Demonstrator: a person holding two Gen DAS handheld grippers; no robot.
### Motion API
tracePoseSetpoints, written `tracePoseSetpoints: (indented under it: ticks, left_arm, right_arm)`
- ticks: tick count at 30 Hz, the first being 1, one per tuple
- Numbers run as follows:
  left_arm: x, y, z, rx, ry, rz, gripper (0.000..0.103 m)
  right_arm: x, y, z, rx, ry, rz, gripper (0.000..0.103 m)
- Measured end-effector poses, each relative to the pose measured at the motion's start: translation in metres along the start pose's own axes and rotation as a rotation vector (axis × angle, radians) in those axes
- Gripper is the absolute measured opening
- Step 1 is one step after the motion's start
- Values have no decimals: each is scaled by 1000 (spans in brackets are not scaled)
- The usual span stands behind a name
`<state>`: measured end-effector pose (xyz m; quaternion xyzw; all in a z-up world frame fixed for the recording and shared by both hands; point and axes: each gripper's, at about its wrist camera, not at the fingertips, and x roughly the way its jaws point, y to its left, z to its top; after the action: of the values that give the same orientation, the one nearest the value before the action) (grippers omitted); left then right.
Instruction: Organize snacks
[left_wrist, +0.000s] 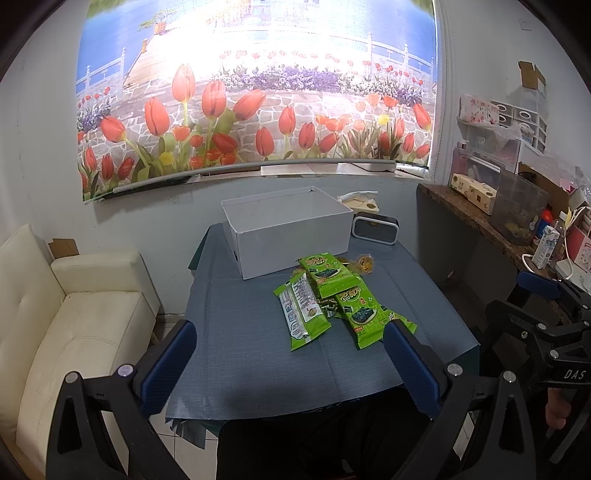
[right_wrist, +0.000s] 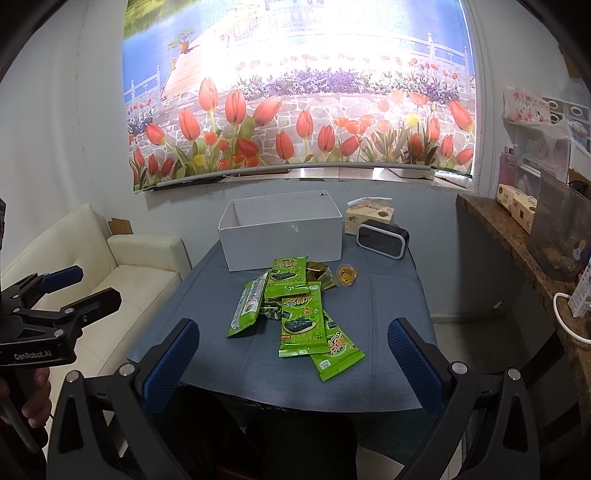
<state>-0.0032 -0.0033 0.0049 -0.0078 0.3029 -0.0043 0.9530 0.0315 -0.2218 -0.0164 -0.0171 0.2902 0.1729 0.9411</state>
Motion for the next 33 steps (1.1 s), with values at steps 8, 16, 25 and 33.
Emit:
tracePoseSetpoints:
  ticks: [8,16,25,33]
  left_arm:
    - [1,0,0,2,1,-5,103]
    - [0,-3,-1,4,-5,-10,103]
    - [-2,-3,-1,4,-5,-12,103]
    - [-3,-2,0,-2,-6,-14,103]
  right_arm:
    - [1,0,-3,-1,-5,-2,103]
    - [2,0,-3,-7,-8,-4,103]
    - [3,-1,-5,-7,-9,-5,103]
    - [3,1,-5,-10,-9,-9,103]
